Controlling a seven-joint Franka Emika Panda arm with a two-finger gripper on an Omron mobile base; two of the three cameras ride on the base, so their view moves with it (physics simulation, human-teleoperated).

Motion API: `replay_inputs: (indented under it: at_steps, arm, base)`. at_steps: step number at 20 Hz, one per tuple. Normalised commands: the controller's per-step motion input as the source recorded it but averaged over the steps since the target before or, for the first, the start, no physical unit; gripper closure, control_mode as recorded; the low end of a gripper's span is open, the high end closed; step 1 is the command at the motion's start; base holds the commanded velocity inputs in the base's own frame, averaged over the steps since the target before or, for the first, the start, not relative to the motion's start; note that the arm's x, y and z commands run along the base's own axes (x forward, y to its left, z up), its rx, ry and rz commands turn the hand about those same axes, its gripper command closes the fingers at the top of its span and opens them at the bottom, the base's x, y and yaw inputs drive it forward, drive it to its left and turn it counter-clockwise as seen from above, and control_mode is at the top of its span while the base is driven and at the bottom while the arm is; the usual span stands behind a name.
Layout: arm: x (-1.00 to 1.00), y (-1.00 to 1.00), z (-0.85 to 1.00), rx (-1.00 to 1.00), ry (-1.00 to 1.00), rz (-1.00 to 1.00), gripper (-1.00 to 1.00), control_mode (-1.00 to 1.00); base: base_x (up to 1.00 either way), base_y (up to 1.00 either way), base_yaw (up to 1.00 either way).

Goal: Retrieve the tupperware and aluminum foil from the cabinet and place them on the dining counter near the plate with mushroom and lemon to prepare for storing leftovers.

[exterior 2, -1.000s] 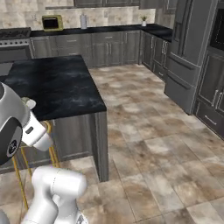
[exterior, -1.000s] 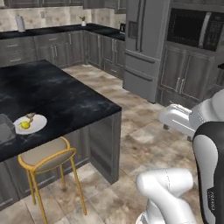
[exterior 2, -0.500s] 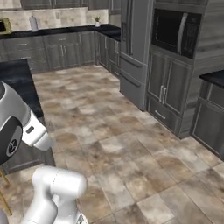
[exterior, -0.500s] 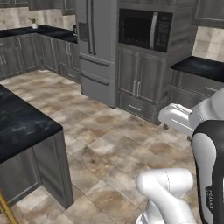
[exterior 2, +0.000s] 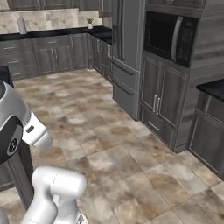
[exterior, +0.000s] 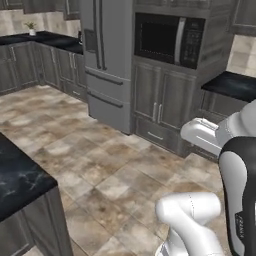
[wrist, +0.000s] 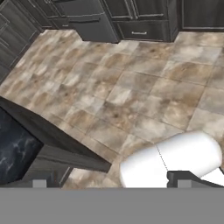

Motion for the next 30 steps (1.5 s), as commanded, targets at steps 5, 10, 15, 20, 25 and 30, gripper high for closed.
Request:
replay_inputs:
  at_steps: [5, 10, 15, 20, 25, 30]
  arm:
    - [0.00, 0.00, 0.00, 0.00, 0.00, 0.00, -1.00, 1.00]
    - [0.00, 0.00, 0.00, 0.00, 0.00, 0.00, -1.00, 1.00]
    - [0.00, 0.00, 0.00, 0.00, 0.00, 0.00, -1.00, 1.00]
    - [0.00, 0.00, 0.00, 0.00, 0.00, 0.00, -1.00, 1.00]
    - [0.00, 0.00, 0.00, 0.00, 0.00, 0.00, -1.00, 1.00]
    - [0.00, 0.00, 0.00, 0.00, 0.00, 0.00, -1.00, 1.00]
  base:
    - [1.00, -0.44, 0.09]
    - [1.00, -0.53, 0.31]
    - [1.00, -0.32, 0.43]
    - [1.00, -0.18, 0.39]
    - [1.00, -0.03, 0.20]
    - [1.00, -0.01, 0.00]
